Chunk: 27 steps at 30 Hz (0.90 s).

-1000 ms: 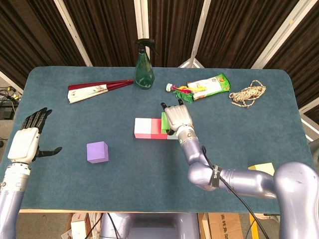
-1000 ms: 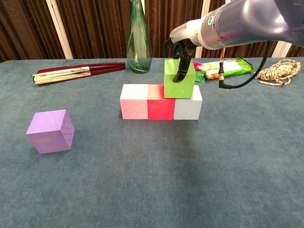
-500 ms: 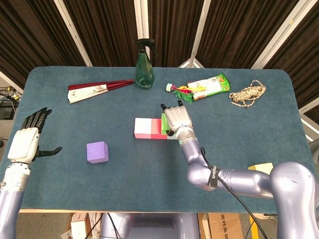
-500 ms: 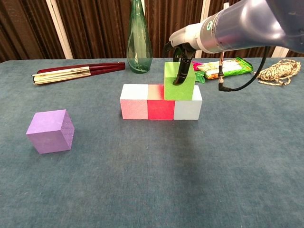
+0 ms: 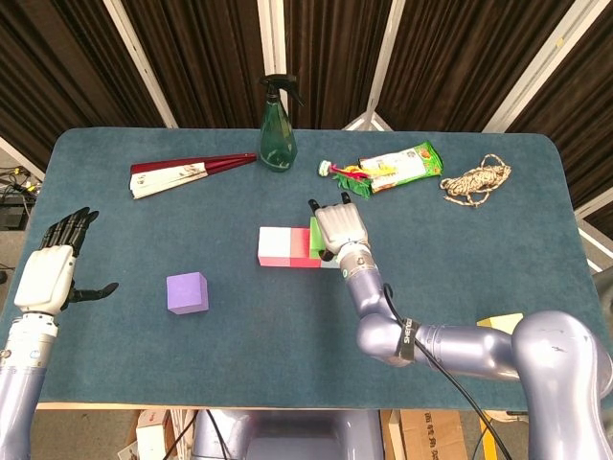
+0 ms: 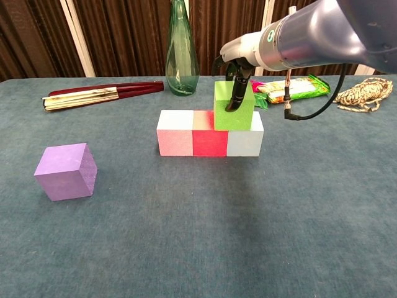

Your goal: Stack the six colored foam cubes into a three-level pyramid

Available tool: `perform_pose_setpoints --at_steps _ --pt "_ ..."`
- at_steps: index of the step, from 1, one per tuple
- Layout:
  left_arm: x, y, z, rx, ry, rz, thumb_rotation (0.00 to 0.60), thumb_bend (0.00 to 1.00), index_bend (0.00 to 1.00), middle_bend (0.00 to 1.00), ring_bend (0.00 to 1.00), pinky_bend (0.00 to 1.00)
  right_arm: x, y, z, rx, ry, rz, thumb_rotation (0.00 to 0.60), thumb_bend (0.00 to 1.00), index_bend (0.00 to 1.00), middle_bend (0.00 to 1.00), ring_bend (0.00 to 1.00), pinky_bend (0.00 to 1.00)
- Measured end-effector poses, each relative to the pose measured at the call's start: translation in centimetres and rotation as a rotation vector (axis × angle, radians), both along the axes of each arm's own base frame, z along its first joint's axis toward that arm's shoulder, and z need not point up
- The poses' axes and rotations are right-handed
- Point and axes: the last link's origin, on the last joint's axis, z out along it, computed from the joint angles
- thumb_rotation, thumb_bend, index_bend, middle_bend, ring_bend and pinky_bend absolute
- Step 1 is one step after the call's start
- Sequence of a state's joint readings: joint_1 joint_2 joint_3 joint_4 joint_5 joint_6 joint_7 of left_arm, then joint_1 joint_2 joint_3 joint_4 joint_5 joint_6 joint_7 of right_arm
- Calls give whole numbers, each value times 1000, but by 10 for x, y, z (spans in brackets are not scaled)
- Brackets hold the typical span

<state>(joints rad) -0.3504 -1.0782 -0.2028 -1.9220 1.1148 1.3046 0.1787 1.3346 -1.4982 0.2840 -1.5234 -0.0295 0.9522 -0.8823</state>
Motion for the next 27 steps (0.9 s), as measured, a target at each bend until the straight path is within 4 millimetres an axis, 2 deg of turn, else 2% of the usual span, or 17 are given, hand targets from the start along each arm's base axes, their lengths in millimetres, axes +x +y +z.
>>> perform_pose_setpoints --at_steps 5,12,15,21,27 --pt "0 0 0 0 0 -1 600 65 0 4 0 42 0 0 2 -1 1 -6 600 308 118 475 367 50" --pt "1 -1 1 1 0 -1 600 65 0 3 0 42 -4 2 0 14 8 -32 600 308 42 408 288 34" --pt "1 -1 1 -1 1 0 600 65 0 3 0 42 -6 2 -1 19 6 -37 600 308 1 334 253 33" --pt "1 -1 1 0 1 1 600 65 0 3 0 42 -6 3 -1 25 1 -39 600 308 0 211 200 32" --pt "1 -1 2 3 -2 -1 600 64 0 3 0 34 -7 5 -2 31 -4 -40 600 309 0 106 96 23"
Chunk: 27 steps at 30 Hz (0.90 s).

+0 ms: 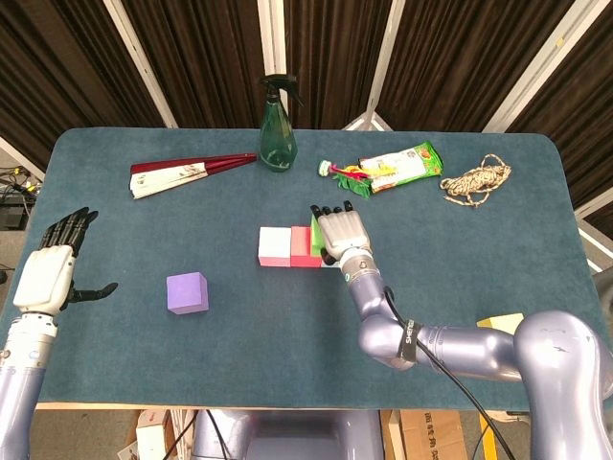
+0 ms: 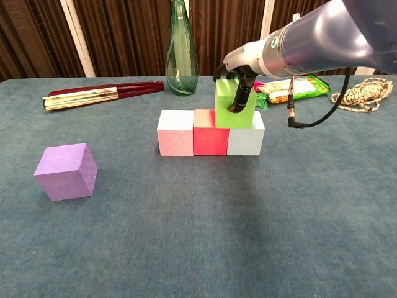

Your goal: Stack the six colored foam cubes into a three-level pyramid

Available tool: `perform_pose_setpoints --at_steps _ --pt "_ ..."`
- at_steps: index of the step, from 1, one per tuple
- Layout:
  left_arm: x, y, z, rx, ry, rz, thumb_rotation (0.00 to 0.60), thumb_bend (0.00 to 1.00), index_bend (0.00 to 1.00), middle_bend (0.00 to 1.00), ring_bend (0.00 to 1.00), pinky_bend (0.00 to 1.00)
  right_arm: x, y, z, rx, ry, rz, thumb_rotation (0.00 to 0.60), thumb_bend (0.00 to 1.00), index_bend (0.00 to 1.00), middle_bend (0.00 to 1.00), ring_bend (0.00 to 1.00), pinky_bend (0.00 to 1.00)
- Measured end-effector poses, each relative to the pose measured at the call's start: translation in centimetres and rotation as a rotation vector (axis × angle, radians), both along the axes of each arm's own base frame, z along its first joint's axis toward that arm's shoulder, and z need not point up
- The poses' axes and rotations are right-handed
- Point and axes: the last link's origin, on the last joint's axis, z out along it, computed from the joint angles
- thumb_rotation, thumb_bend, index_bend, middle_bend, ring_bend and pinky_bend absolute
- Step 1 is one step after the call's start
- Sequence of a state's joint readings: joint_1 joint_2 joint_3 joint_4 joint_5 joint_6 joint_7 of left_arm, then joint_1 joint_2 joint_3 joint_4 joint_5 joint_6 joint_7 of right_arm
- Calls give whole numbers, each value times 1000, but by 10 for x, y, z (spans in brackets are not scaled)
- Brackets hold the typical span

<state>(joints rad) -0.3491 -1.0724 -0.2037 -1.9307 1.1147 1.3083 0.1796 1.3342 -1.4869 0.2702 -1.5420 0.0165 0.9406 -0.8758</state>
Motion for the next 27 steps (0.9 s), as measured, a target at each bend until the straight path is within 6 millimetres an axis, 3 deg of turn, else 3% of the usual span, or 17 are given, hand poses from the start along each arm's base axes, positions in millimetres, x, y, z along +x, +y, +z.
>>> perform_pose_setpoints --at_steps 9,27 --pt "1 0 1 1 -2 -2 600 65 0 3 0 30 2 4 1 11 -8 13 600 308 0 5 3 4" --pt "3 -3 3 6 -11 -15 600 64 0 3 0 30 9 26 14 15 -67 39 600 308 0 0 0 0"
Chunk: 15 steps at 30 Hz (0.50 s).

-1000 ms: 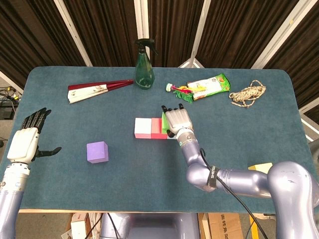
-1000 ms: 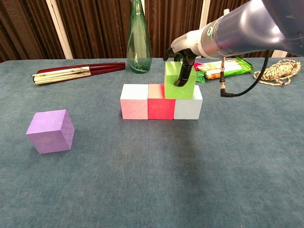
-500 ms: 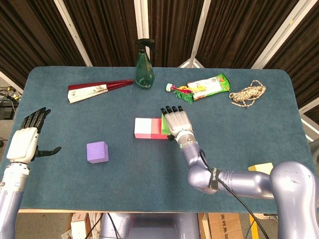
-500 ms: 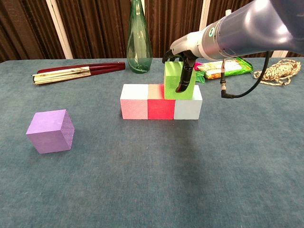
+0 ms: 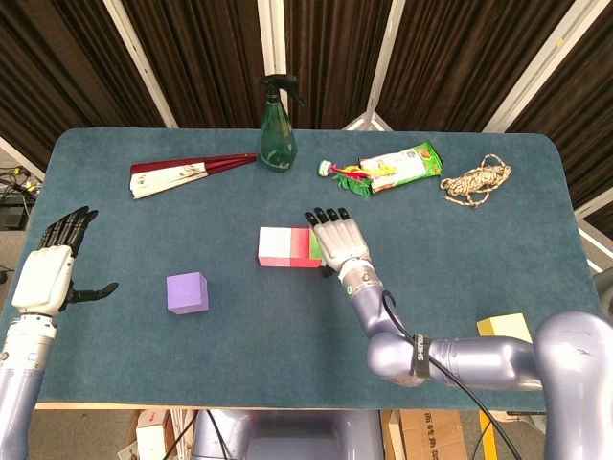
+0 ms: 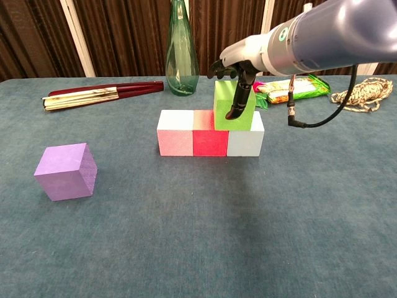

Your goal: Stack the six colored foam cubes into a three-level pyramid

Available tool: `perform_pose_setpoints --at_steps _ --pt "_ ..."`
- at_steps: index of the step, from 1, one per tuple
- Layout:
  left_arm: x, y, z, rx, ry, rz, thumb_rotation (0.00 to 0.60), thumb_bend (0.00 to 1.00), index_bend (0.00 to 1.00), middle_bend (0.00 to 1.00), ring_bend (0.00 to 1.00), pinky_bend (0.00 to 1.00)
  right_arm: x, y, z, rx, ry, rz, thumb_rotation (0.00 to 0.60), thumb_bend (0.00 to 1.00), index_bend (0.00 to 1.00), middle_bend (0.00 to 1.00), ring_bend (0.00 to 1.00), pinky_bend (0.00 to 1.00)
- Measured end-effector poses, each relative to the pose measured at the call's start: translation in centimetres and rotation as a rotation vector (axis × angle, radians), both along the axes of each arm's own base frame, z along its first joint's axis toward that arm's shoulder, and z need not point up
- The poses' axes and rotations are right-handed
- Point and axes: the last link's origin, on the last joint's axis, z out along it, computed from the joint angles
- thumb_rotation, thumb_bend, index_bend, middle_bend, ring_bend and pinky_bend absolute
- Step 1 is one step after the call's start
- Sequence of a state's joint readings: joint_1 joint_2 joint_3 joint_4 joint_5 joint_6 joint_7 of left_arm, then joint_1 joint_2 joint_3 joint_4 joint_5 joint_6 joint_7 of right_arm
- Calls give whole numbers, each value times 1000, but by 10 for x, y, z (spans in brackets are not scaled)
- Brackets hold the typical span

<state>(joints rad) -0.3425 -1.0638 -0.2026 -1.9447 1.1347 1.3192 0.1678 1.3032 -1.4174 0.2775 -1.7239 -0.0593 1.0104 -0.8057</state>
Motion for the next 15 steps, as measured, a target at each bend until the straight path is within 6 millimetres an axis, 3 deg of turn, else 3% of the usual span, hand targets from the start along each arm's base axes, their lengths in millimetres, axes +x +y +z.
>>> perform_pose_setpoints --at_steps 9,15 --pt "1 -1 2 8 1 -7 600 65 0 3 0 30 -22 7 36 -97 -26 25 600 308 0 0 0 0" --pt "1 -2 -1 4 15 -11 600 65 0 3 0 30 -61 12 63 -218 -37 27 600 309 0 0 0 0"
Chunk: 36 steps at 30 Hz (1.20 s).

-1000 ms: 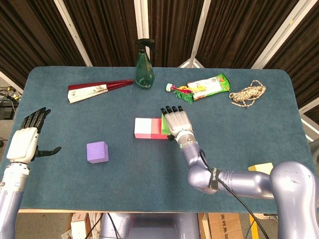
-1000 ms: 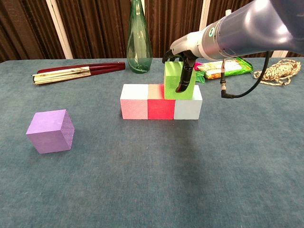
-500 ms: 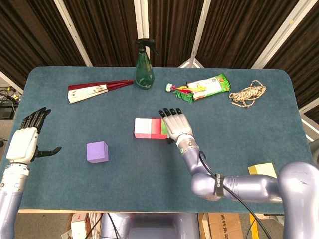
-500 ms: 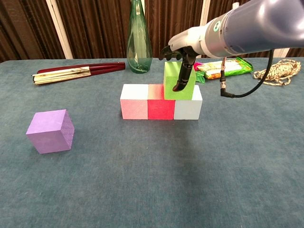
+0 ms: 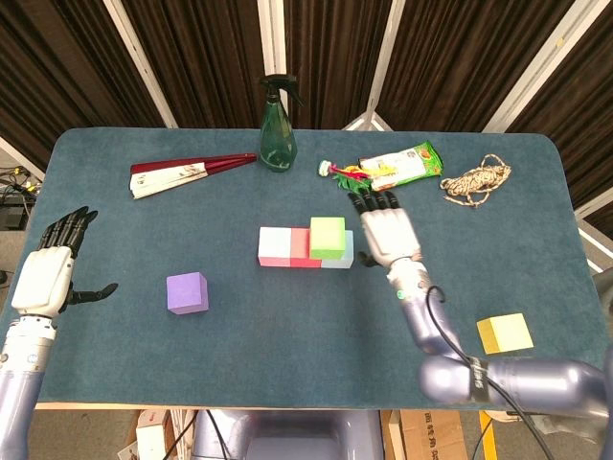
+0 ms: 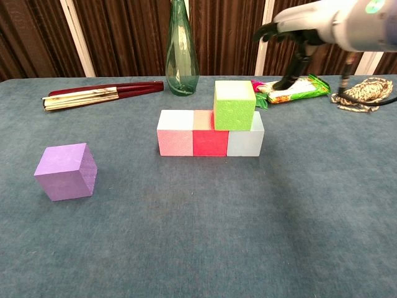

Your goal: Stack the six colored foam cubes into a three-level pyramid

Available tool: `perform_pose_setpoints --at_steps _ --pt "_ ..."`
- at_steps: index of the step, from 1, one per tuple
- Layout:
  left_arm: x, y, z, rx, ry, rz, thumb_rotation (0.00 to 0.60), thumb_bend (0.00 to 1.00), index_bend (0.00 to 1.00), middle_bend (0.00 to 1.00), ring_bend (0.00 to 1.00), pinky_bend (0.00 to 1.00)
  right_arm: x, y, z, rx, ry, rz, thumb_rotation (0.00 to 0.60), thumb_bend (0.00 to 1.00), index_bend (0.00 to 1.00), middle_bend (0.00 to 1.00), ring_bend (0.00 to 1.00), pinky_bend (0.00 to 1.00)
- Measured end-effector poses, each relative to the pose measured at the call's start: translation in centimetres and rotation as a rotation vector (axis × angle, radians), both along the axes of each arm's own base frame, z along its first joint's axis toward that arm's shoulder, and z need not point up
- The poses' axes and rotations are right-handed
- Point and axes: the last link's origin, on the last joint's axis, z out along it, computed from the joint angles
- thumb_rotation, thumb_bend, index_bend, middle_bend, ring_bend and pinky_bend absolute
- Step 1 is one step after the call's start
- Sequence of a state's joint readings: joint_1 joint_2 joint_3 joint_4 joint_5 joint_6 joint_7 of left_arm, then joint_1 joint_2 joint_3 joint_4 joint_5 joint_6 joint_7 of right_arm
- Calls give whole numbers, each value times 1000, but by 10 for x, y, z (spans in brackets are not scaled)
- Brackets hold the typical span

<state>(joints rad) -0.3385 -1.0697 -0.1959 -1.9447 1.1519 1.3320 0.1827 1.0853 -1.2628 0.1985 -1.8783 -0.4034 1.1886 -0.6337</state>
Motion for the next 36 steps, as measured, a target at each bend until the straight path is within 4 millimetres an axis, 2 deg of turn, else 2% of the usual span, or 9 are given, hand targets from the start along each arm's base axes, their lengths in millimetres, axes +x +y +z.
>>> perform_pose_setpoints --at_steps 6,11,13,15,19,28,36 --pt "0 0 -5 -2 20 -1 600 64 0 3 0 30 -59 20 21 -124 -22 -21 600 309 0 0 0 0" --pt "-1 -1 -11 -9 35 5 600 65 0 6 0 30 -113 46 36 -241 -54 -53 600 308 0 0 0 0" --pt "-2 -1 -14 -14 41 9 600 65 0 40 0 30 -135 58 41 -283 -63 -70 600 308 0 0 0 0" --pt "-4 -3 -17 -24 52 17 600 65 0 93 0 30 -150 68 44 -301 -67 -81 600 308 0 0 0 0" --pt "-6 -6 -24 -52 88 33 600 64 0 114 0 30 -177 82 47 -315 -87 -95 600 308 0 0 0 0" --pt "-12 -8 -48 -149 159 82 600 65 0 141 5 31 -187 85 43 -288 -130 -86 600 308 0 0 0 0" --pt "-5 1 -77 -233 193 101 600 65 0 163 6 31 -189 83 43 -274 -170 -103 600 308 0 0 0 0"
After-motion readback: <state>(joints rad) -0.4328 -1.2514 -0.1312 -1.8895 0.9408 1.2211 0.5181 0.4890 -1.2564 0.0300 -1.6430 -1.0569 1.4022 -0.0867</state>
